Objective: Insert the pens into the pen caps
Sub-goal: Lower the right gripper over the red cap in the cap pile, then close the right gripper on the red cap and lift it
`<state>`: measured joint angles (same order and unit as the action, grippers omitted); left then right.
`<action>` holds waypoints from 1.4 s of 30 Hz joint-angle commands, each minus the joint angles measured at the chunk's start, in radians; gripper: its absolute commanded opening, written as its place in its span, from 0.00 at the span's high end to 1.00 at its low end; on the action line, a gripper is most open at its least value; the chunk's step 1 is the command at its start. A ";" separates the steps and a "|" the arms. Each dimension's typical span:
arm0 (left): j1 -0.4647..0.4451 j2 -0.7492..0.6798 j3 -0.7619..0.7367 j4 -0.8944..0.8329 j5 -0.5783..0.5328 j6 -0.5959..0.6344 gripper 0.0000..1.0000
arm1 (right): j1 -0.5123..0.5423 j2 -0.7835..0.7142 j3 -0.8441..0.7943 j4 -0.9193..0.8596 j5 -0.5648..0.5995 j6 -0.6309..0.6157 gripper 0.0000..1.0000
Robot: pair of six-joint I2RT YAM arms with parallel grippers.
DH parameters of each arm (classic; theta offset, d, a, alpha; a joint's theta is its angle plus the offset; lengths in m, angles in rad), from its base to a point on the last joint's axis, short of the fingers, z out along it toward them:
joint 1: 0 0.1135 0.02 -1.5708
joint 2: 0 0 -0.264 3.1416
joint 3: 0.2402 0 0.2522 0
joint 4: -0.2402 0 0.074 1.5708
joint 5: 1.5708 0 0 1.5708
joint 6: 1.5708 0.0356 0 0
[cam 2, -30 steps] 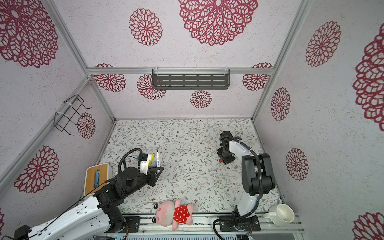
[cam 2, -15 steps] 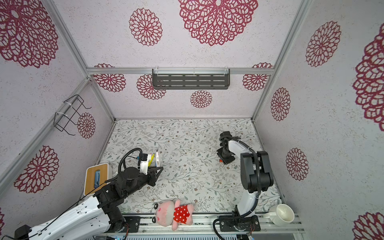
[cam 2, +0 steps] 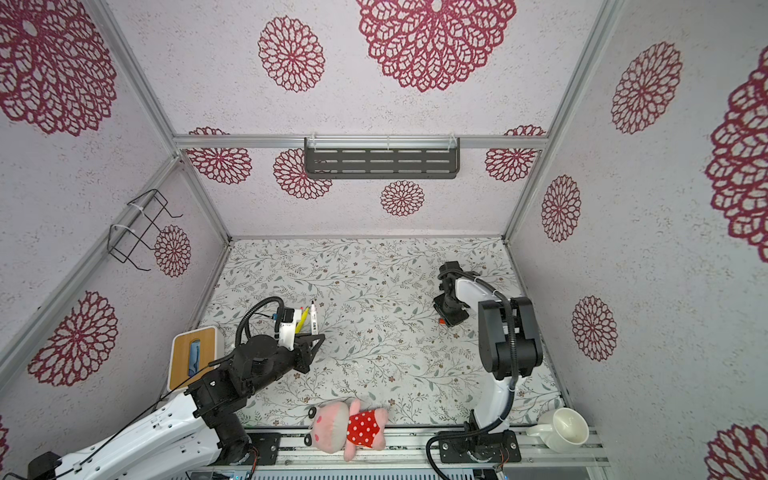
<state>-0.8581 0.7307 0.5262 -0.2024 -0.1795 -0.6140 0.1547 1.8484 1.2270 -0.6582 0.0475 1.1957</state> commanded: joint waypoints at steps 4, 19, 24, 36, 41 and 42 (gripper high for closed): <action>0.008 -0.020 0.003 -0.014 -0.026 0.010 1.00 | -0.006 0.008 0.018 -0.039 0.005 -0.003 0.55; 0.008 -0.040 0.006 -0.034 -0.037 0.016 1.00 | -0.006 0.002 -0.029 -0.021 0.010 0.005 0.57; 0.008 -0.051 -0.001 -0.034 -0.039 0.011 1.00 | -0.006 0.001 -0.044 -0.013 0.006 -0.010 0.62; 0.008 -0.069 -0.011 -0.033 -0.035 0.006 1.00 | 0.015 -0.045 -0.128 0.039 -0.013 -0.038 0.79; 0.008 -0.066 -0.010 -0.034 -0.027 0.008 1.00 | 0.069 -0.111 -0.151 0.039 0.008 -0.070 0.80; 0.009 -0.065 -0.010 -0.034 -0.026 0.008 1.00 | 0.078 -0.127 -0.156 0.044 0.006 -0.084 0.81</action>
<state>-0.8581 0.6716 0.5243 -0.2398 -0.1993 -0.6060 0.1989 1.7805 1.0927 -0.5735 0.0475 1.1423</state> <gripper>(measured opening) 0.183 0.205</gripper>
